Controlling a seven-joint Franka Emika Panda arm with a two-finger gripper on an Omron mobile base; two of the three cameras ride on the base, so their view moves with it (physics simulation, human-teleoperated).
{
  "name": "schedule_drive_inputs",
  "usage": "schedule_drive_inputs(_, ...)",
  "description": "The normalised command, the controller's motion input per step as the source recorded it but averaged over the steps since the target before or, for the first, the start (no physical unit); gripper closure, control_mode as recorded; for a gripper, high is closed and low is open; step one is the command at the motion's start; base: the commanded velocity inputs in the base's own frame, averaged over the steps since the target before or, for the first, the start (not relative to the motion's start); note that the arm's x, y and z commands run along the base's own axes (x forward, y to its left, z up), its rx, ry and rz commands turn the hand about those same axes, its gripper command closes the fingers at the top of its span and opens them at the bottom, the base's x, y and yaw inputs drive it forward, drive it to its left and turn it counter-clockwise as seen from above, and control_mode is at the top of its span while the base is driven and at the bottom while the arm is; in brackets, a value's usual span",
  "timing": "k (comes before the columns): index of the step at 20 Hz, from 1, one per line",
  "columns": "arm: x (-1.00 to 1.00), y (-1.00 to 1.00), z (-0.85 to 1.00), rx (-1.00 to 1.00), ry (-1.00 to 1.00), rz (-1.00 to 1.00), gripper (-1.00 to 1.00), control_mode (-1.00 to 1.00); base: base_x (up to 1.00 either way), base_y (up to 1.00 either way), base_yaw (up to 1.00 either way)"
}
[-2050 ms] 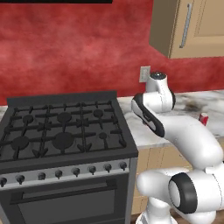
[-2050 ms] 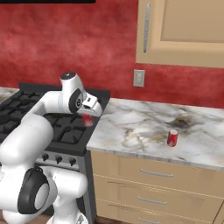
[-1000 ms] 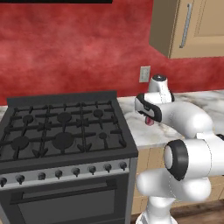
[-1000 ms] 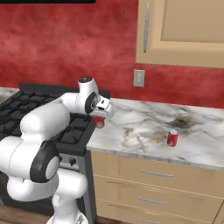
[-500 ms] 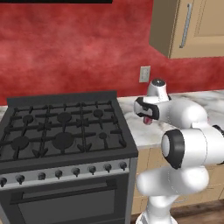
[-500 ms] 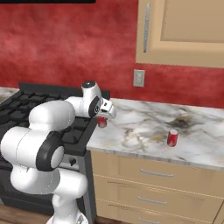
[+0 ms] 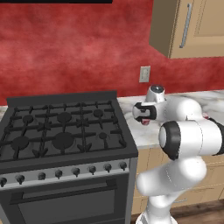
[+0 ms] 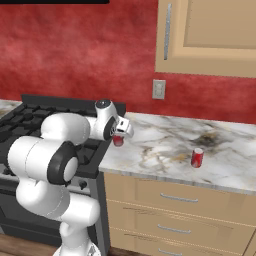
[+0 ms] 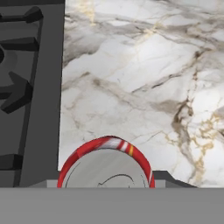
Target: Four empty soda cans are scattered around the kitchen. Gather all the cans and cluster them next to the stove for recycling.
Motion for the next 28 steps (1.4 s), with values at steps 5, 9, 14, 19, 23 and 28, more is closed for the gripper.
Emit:
schedule_drive_inputs(5,0.11,0.00,-0.17,0.00,0.01,0.02,1.00,-1.00,0.00,0.00,0.00)
schedule_drive_inputs(9,0.04,-0.01,-0.20,0.00,0.00,0.01,1.00,-1.00,0.00,0.00,0.00)
schedule_drive_inputs(14,0.01,0.00,-0.16,0.00,0.00,0.01,1.00,-1.00,0.00,0.00,0.00)
schedule_drive_inputs(19,0.00,-0.01,-0.18,0.00,0.00,0.01,1.00,-1.00,0.00,0.00,0.00)
schedule_drive_inputs(23,0.00,-0.01,-0.17,0.00,0.00,0.00,1.00,-1.00,0.00,0.00,0.00)
schedule_drive_inputs(28,0.00,0.00,-0.16,0.00,-0.01,0.00,1.00,-1.00,0.00,0.00,0.00)
